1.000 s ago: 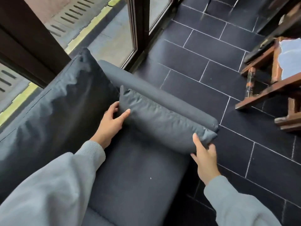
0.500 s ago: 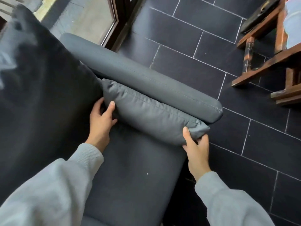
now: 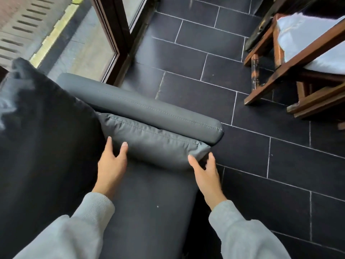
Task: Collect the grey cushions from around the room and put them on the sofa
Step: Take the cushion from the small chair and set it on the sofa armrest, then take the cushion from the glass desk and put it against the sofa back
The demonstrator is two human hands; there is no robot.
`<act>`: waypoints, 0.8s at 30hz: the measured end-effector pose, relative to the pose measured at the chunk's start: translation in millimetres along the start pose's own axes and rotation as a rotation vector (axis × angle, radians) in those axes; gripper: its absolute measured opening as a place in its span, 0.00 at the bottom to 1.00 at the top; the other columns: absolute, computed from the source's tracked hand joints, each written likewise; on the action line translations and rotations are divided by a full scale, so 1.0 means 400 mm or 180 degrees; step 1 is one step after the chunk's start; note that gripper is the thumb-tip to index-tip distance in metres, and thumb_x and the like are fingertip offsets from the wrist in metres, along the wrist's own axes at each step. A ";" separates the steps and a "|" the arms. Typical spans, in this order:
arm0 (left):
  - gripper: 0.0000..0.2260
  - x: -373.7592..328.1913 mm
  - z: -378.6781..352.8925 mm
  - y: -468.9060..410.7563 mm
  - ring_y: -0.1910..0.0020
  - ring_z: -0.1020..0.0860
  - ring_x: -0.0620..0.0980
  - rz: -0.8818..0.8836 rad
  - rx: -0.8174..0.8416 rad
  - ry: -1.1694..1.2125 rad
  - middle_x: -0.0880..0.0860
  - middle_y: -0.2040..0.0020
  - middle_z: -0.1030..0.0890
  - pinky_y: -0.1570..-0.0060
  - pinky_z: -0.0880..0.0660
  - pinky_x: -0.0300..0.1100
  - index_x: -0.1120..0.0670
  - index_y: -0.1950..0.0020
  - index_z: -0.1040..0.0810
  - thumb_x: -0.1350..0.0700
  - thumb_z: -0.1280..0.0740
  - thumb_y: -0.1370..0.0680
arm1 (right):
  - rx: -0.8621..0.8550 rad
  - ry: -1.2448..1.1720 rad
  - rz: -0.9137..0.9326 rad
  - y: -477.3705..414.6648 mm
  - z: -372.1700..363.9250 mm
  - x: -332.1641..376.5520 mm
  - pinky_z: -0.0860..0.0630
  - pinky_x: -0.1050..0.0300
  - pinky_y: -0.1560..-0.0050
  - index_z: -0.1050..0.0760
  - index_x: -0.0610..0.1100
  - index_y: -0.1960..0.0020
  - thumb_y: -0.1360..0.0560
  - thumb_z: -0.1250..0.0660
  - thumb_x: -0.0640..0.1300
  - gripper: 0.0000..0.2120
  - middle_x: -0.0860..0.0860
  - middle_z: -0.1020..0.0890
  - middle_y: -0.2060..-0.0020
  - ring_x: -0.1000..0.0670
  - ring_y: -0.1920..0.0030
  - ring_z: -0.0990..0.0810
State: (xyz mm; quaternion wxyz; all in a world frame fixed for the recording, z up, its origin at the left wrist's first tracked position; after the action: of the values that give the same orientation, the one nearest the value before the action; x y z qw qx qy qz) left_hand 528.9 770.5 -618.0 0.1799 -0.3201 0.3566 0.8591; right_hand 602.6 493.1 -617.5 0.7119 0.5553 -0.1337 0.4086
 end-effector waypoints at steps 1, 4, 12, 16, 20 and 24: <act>0.36 -0.019 -0.010 0.043 0.20 0.41 0.50 -0.0174 0.0129 -0.0208 0.49 0.18 0.38 0.26 0.42 0.44 0.45 0.17 0.45 0.36 0.37 0.21 | -0.0052 0.0170 0.0131 0.018 0.025 0.009 0.40 0.48 0.23 0.49 0.59 0.17 0.31 0.30 0.71 0.50 0.54 0.38 0.19 0.49 0.20 0.40; 0.38 -0.103 -0.047 0.170 0.18 0.51 0.56 -0.0602 0.0547 -0.1293 0.54 0.16 0.47 0.22 0.48 0.54 0.44 0.16 0.50 0.34 0.40 0.21 | -0.0058 0.0760 0.0611 0.075 0.112 0.050 0.50 0.45 0.19 0.56 0.56 0.16 0.25 0.31 0.66 0.49 0.49 0.49 0.16 0.49 0.17 0.51; 0.41 -0.459 -0.147 0.529 0.19 0.64 0.60 -0.1917 0.0568 -0.2935 0.52 0.16 0.61 0.24 0.58 0.66 0.37 0.18 0.59 0.23 0.54 0.27 | -0.0616 0.2835 0.1525 0.245 0.557 0.156 0.69 0.34 0.23 0.67 0.55 0.17 0.23 0.52 0.74 0.45 0.41 0.66 0.18 0.39 0.19 0.69; 0.43 -0.649 -0.208 0.762 0.21 0.70 0.60 -0.2558 0.0404 -0.3325 0.52 0.17 0.67 0.25 0.62 0.69 0.38 0.19 0.64 0.21 0.58 0.29 | -0.1188 0.3321 0.1488 0.370 0.878 0.157 0.73 0.31 0.27 0.70 0.57 0.18 0.26 0.62 0.78 0.45 0.40 0.73 0.21 0.38 0.22 0.75; 0.43 -0.851 -0.299 1.070 0.21 0.71 0.61 -0.3240 0.0188 -0.3273 0.52 0.19 0.70 0.27 0.63 0.71 0.37 0.23 0.74 0.19 0.63 0.31 | -0.1718 0.3126 0.1375 0.553 1.238 0.149 0.73 0.31 0.27 0.73 0.58 0.19 0.30 0.63 0.81 0.48 0.40 0.77 0.23 0.38 0.23 0.78; 0.45 -1.017 -0.469 1.453 0.21 0.70 0.61 -0.3932 -0.0050 -0.2966 0.53 0.19 0.70 0.28 0.65 0.71 0.38 0.23 0.75 0.17 0.64 0.33 | -0.2413 0.2961 0.1261 0.788 1.636 0.044 0.71 0.30 0.26 0.74 0.59 0.20 0.29 0.61 0.82 0.48 0.39 0.75 0.22 0.37 0.22 0.75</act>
State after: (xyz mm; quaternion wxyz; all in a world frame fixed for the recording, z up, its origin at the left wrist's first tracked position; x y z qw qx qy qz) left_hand 592.8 205.4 -154.5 0.7557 -0.0678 -0.0052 0.6514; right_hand 555.9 -72.5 -164.2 0.7537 -0.0065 -0.0460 0.6556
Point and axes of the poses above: each hand's wrist, its own y-axis away from the middle knuckle, its own z-axis out of the back of the hand, x = y × z, the point moved 2 cm from there along -y, towards the middle knuckle
